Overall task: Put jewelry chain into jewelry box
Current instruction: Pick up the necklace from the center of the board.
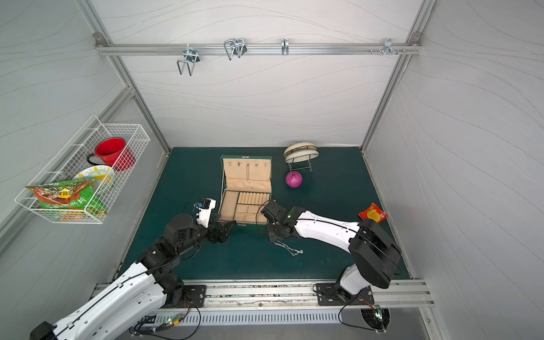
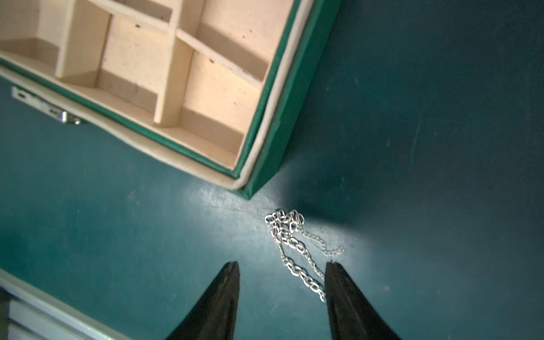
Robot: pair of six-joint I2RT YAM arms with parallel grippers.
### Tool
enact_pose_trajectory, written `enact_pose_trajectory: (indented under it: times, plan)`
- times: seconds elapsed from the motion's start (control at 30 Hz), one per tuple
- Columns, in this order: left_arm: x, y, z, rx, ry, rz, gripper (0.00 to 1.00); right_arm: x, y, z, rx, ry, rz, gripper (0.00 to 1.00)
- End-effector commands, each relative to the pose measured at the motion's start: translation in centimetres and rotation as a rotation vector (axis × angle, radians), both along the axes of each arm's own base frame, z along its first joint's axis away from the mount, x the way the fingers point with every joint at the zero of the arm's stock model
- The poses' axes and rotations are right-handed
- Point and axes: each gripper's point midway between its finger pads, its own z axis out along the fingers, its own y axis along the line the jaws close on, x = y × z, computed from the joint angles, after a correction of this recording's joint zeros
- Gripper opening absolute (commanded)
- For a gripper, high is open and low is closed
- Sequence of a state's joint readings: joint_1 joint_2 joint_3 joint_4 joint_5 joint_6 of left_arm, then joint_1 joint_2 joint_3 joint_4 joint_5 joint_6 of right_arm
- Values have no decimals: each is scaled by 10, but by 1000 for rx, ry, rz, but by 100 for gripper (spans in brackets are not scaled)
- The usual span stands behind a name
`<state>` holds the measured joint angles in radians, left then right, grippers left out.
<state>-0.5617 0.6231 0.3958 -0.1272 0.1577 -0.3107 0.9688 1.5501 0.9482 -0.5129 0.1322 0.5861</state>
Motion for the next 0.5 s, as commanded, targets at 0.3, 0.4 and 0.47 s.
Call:
enact_pose_trajectory:
  times: [0.3,0.4,0.47]
  plan:
    - [-14,-22,1,-62,43,-114,93,3,1,-53,-120,41,-36,35]
    - [-15,-24,-1,-62,39,-125,92,0,1,-65,-128,48,-36,15]
    - [-17,-28,-1,-70,28,-146,93,0,1,-64,-117,33,-39,0]
